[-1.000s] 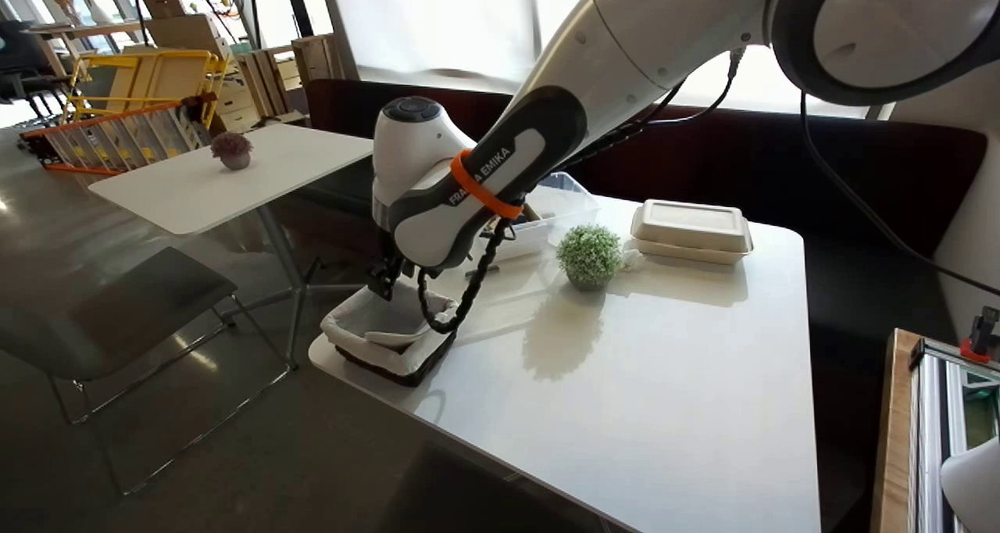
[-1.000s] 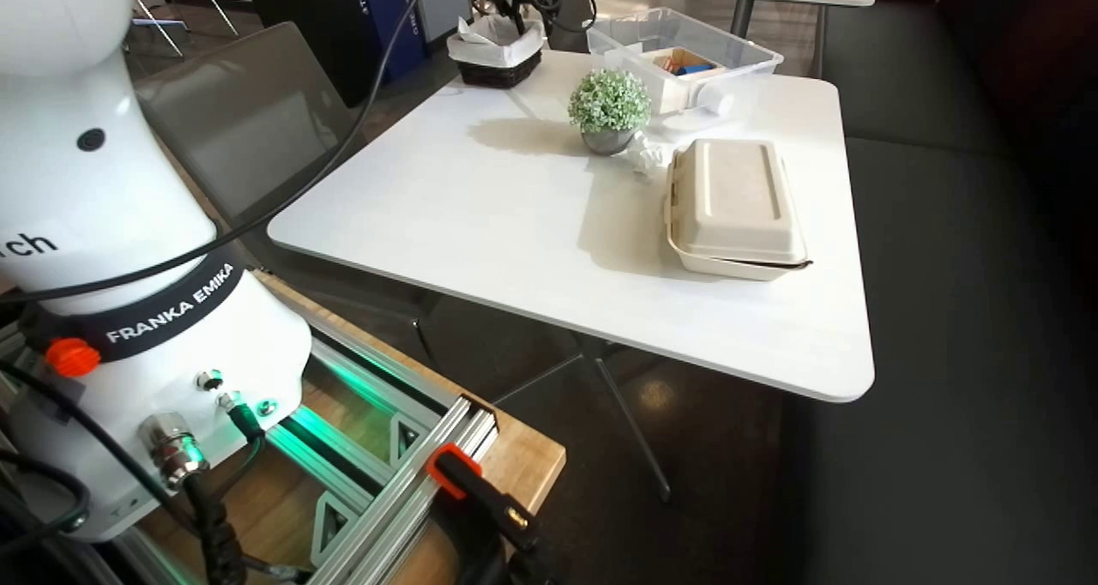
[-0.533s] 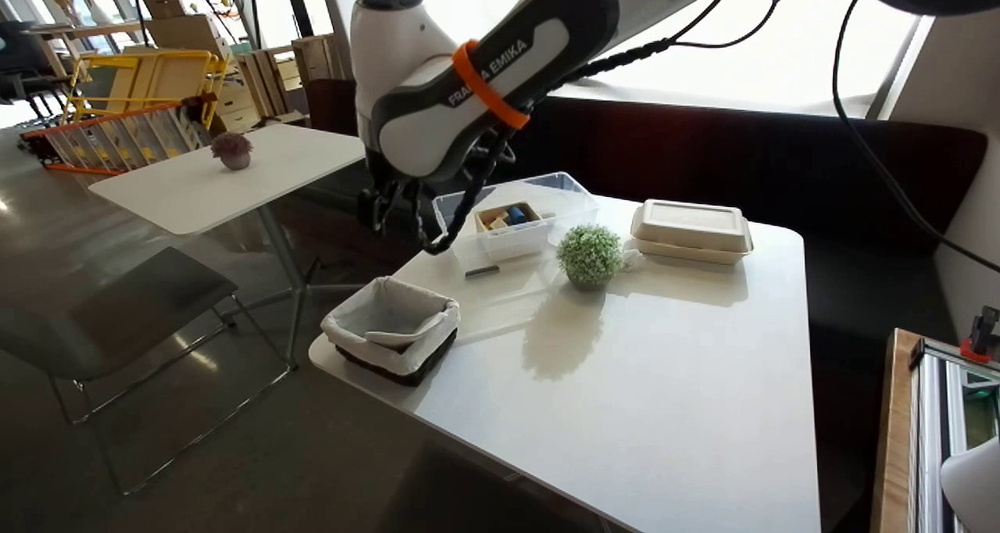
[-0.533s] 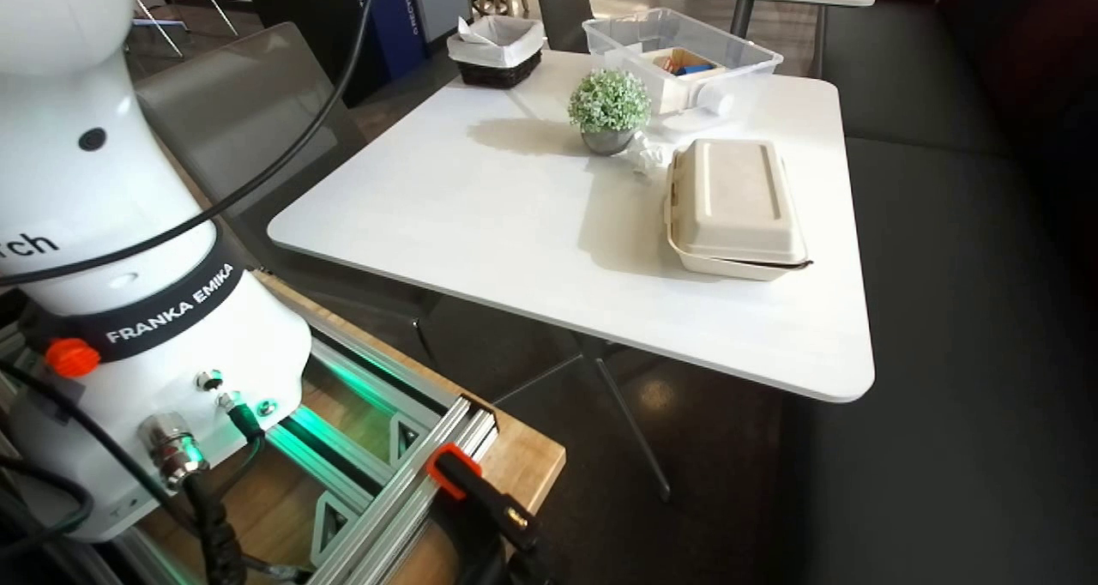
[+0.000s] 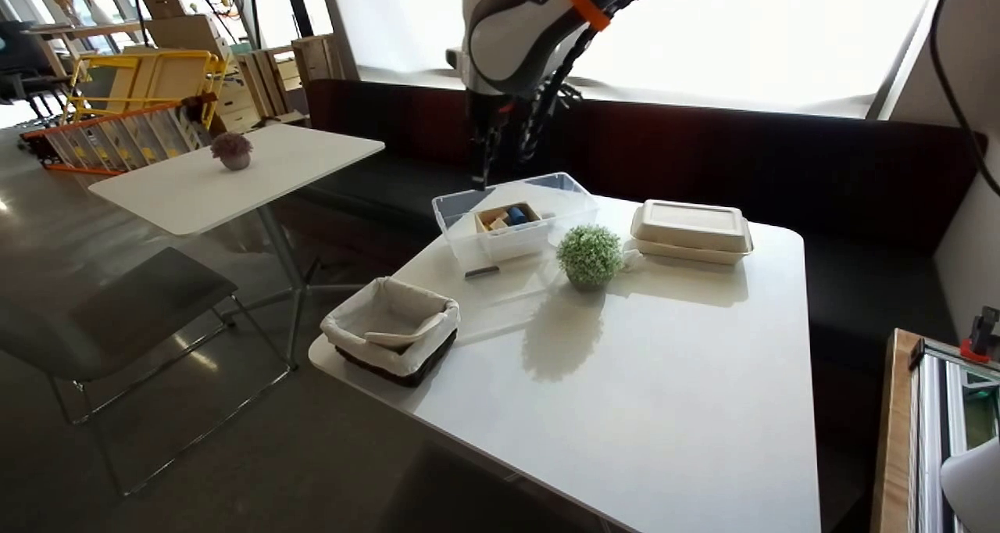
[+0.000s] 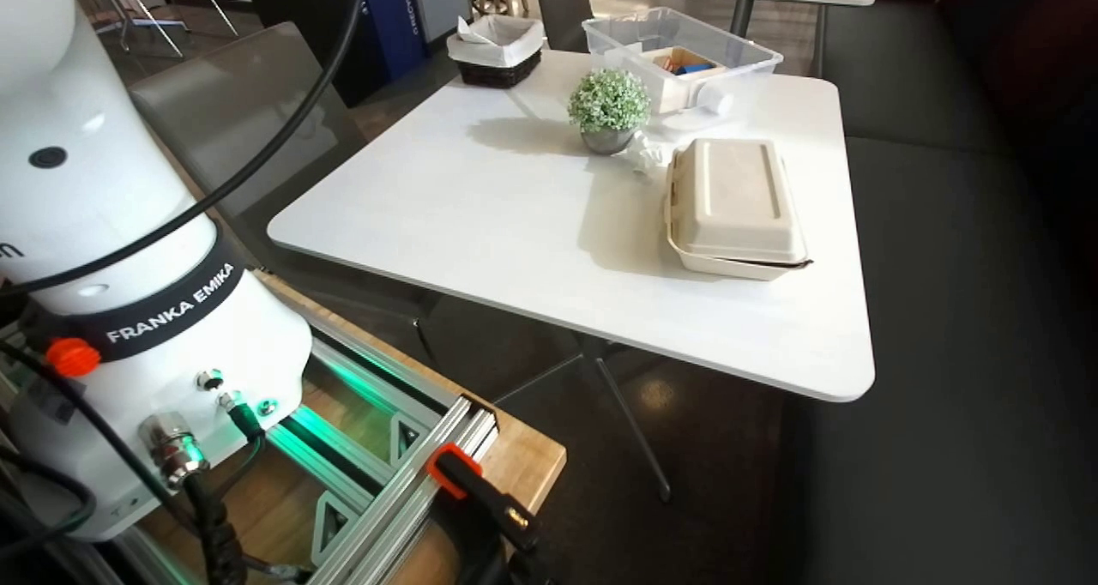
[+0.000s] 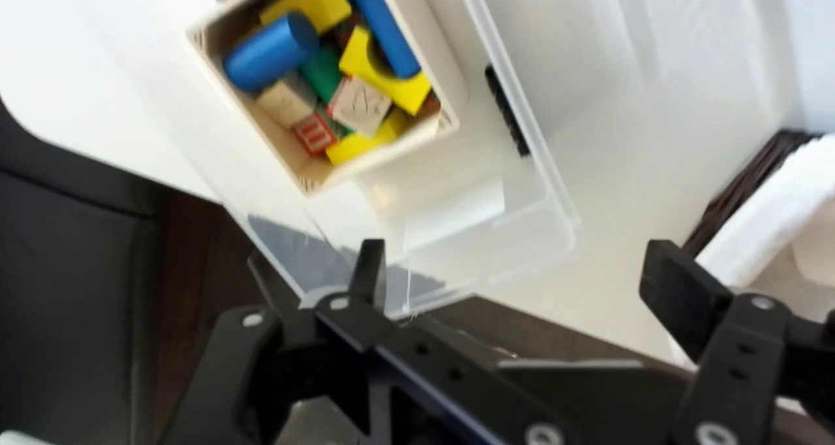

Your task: Move the basket to the bottom left corner of the table

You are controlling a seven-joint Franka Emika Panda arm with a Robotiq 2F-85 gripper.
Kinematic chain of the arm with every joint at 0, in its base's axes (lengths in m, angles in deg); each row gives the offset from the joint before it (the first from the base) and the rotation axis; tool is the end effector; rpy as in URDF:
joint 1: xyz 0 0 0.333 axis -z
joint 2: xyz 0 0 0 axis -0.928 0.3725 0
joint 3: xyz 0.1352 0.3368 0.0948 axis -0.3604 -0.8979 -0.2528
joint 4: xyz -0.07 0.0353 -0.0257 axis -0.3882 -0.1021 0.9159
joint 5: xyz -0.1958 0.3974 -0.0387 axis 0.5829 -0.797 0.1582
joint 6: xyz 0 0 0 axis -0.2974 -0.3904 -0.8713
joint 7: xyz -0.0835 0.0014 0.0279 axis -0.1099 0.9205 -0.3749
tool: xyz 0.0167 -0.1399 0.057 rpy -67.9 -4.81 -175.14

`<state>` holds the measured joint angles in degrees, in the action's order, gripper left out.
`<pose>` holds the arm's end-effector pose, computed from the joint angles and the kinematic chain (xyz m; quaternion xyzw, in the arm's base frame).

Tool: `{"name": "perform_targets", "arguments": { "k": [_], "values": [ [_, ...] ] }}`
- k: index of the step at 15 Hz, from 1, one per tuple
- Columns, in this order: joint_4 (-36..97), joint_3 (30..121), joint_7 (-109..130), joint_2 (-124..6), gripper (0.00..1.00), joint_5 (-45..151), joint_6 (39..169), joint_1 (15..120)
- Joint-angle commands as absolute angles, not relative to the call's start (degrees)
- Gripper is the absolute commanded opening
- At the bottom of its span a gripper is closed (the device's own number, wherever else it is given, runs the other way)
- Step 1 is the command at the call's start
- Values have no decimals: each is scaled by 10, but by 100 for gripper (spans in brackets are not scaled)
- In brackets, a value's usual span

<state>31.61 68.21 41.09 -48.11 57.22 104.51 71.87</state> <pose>0.7849 -0.0206 0.3489 0.9585 0.2529 0.1135 0.0663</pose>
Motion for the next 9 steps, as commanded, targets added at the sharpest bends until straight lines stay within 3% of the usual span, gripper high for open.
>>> {"name": "perform_targets", "arguments": {
  "k": [1, 5, 6, 9],
  "values": [
    [429, 675, 501, -576, 100, 523, 953, 778],
    [526, 721, 541, -674, 100, 561, 877, 793],
    [446, 721, 516, -603, 100, 551, 878, 781],
    [501, 735, 538, -657, 100, 552, 878, 785]
  ]
}}
